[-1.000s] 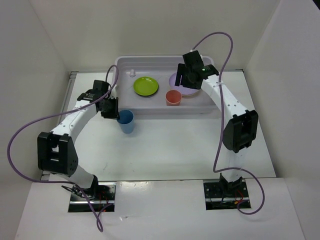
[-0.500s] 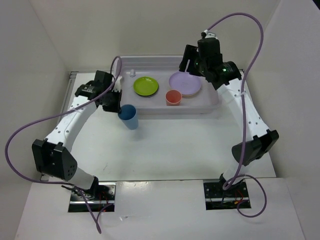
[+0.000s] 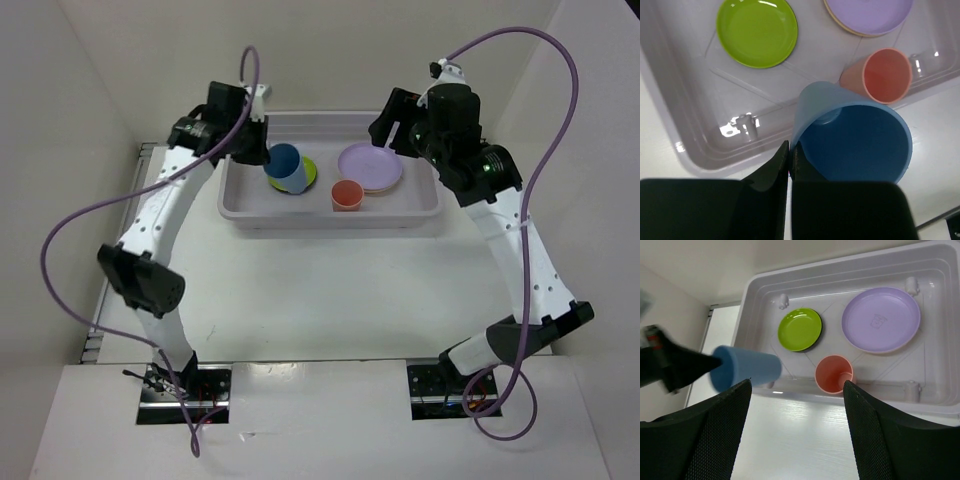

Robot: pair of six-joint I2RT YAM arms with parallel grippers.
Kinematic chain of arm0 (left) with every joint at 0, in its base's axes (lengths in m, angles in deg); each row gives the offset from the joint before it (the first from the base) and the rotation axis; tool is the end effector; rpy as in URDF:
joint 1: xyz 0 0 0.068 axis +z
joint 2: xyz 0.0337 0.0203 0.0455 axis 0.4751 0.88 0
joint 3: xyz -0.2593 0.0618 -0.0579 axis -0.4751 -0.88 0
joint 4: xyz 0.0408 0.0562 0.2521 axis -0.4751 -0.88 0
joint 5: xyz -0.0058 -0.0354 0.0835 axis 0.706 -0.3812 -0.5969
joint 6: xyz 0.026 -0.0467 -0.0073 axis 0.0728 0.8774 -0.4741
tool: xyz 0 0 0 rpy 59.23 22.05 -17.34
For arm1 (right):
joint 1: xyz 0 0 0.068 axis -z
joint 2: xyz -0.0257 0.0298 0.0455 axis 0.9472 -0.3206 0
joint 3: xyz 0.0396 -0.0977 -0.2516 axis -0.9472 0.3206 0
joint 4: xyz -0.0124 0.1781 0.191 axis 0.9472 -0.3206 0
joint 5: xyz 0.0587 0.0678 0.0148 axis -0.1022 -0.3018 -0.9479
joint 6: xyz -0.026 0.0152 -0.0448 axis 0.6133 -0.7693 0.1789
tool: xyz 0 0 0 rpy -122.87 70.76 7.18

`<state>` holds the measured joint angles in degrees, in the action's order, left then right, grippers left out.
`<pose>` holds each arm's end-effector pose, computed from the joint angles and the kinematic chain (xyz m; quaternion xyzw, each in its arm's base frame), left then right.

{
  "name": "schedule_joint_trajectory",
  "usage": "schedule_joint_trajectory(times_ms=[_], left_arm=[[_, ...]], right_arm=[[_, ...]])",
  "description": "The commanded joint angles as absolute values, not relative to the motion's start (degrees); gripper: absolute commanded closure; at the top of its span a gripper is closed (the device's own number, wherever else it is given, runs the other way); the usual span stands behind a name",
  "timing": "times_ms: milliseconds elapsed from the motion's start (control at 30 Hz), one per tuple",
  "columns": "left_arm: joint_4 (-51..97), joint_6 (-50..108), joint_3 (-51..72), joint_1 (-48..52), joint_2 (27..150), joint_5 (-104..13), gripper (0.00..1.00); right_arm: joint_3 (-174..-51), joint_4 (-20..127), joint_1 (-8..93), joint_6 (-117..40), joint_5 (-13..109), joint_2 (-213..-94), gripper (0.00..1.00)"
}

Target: Place the mixed dishes into the plastic bin

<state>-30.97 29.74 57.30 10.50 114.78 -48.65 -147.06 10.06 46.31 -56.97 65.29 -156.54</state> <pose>0.3630 -0.1204 0.4364 0.0636 0.8845 -0.1581 0.4343 0.2660 0.1176 0.5036 0.0490 0.8062 0.1876 0.5589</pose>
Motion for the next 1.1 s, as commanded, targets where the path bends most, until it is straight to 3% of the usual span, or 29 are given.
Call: schedule_joint_trajectory(times_ms=[0,833,1067], left_arm=[[-32.6,30.5,61.5,9.7,122.9,-50.2,1.0],[-38.4,30.7,79.1,7.6,147.0,-46.7,1.0],[-46.0,29.6,89.0,6.0,153.5,-48.8,0.9]], right_arm=[[-145.1,14.0,45.9,-57.2,63.4,-153.2,0.21],[-142.9,14.5,45.9,-56.7,62.4,-151.2,0.21],[-142.9,14.5,45.9,-56.1,61.8,-152.3,0.21]])
